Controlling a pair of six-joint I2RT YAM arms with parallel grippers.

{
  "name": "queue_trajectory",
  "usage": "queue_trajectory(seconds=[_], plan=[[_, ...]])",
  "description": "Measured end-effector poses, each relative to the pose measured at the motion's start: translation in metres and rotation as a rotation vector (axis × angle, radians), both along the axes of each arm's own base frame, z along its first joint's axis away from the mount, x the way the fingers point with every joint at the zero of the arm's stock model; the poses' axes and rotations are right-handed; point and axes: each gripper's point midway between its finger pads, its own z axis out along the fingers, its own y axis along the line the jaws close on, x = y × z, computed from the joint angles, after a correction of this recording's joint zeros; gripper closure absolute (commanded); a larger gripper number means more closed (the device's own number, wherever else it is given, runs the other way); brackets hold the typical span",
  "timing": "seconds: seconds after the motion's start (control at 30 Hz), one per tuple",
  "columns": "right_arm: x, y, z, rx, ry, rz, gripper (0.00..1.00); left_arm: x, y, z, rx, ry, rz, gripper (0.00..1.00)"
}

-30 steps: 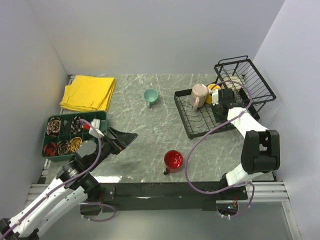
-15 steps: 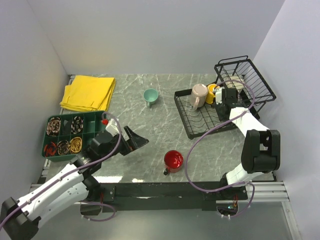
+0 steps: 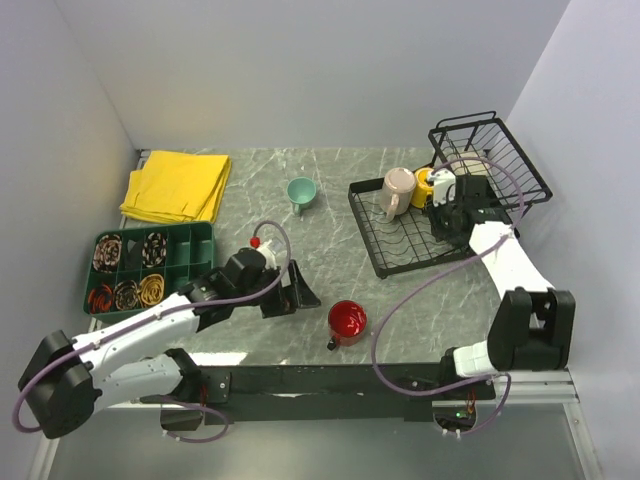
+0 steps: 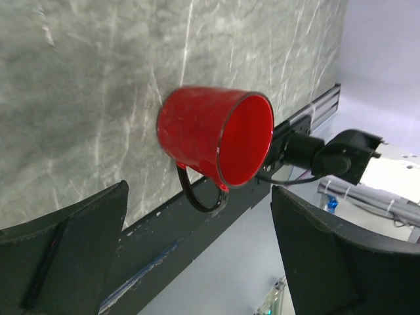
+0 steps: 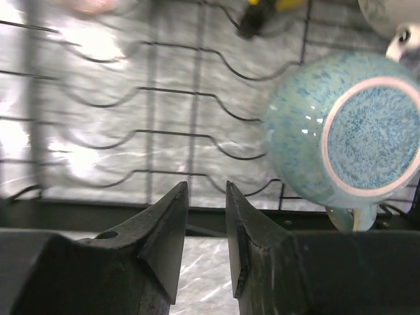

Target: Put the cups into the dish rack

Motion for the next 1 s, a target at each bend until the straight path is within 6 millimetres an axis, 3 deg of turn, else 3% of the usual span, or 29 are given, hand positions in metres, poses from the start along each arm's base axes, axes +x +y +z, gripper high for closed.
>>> queue_trajectory(seconds=[0.27,0.47,0.63,1.0], plan=[[-0.022,0.043,0.055,0.164,-0.125,0.185,0.58,-0.011,-0.018,0.009,0.034,-0.019,-0.070,0.06],[-0.063,0.090,0.096,0.343,-0.239,0.406,0.54,-0.018,-0.034,0.020,0.061,-0.044,-0.120,0.06],[-0.095,0.115,0.093,0.467,-0.237,0.520,0.53,-0.020,-0.044,0.021,0.118,-0.053,-0.145,0.07],[-0.106,0.126,0.086,0.545,-0.199,0.573,0.48,-0.022,-0.060,0.011,0.246,-0.084,-0.191,0.09]])
